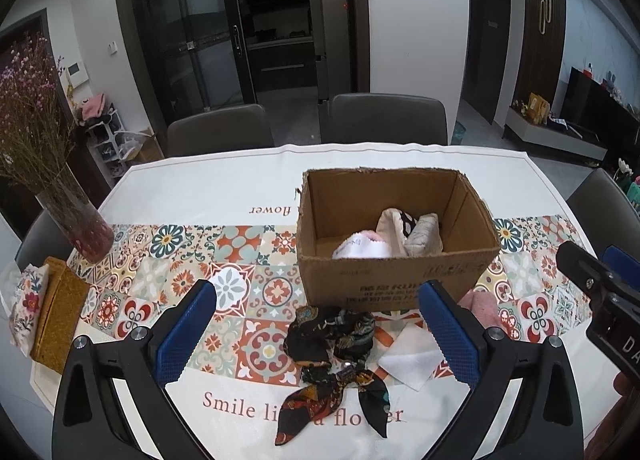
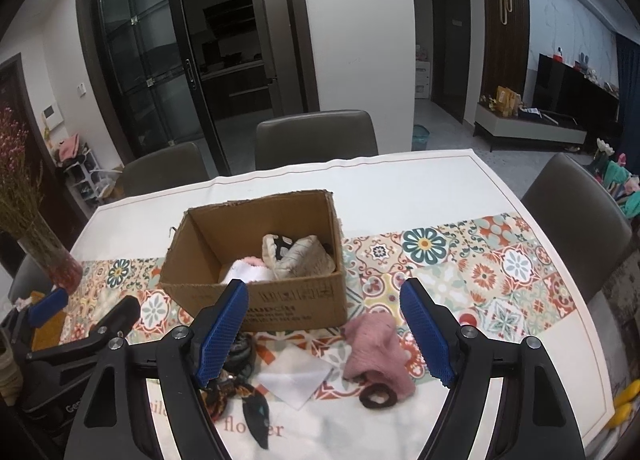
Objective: Organize soft objects
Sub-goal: 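Withdraw both tools from the box toward the scarf and pink towel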
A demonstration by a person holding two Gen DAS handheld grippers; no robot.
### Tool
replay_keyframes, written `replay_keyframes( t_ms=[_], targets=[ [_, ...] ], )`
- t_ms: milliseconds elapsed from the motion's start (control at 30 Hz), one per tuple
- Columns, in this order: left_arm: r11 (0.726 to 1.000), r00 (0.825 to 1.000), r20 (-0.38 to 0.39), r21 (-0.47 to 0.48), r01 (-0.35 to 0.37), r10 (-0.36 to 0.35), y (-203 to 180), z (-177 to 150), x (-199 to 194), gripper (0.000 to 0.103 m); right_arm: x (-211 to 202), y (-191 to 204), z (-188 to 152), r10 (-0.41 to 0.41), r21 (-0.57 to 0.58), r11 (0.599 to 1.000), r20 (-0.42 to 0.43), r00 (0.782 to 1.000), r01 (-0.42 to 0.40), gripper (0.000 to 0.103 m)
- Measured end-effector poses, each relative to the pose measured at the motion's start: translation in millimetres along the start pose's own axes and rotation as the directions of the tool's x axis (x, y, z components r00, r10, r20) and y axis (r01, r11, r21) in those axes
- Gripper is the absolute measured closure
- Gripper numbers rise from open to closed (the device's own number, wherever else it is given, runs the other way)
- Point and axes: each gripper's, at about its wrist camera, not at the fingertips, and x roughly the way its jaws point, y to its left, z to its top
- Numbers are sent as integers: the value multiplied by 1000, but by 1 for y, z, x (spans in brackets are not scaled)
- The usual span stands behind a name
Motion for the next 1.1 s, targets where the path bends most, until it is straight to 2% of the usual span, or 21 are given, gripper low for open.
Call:
replay_keyframes(
  t_ms=[400, 800, 1100],
  targets=[
    [1000, 1000, -20, -10, -6, 5, -1, -37, 2, 0, -6, -6, -31, -20, -11, 1000, -18, 1000, 20, 24],
    [999, 997, -61, -25, -47, 45, 11, -73, 21, 0, 13, 5, -69, -15, -50, 999, -69, 998, 11, 24],
    [997, 995, -82, -42, -60, 57, -4, -83, 42, 0, 36, -14, -82, -49, -9, 999, -95, 994, 48, 24]
  ],
)
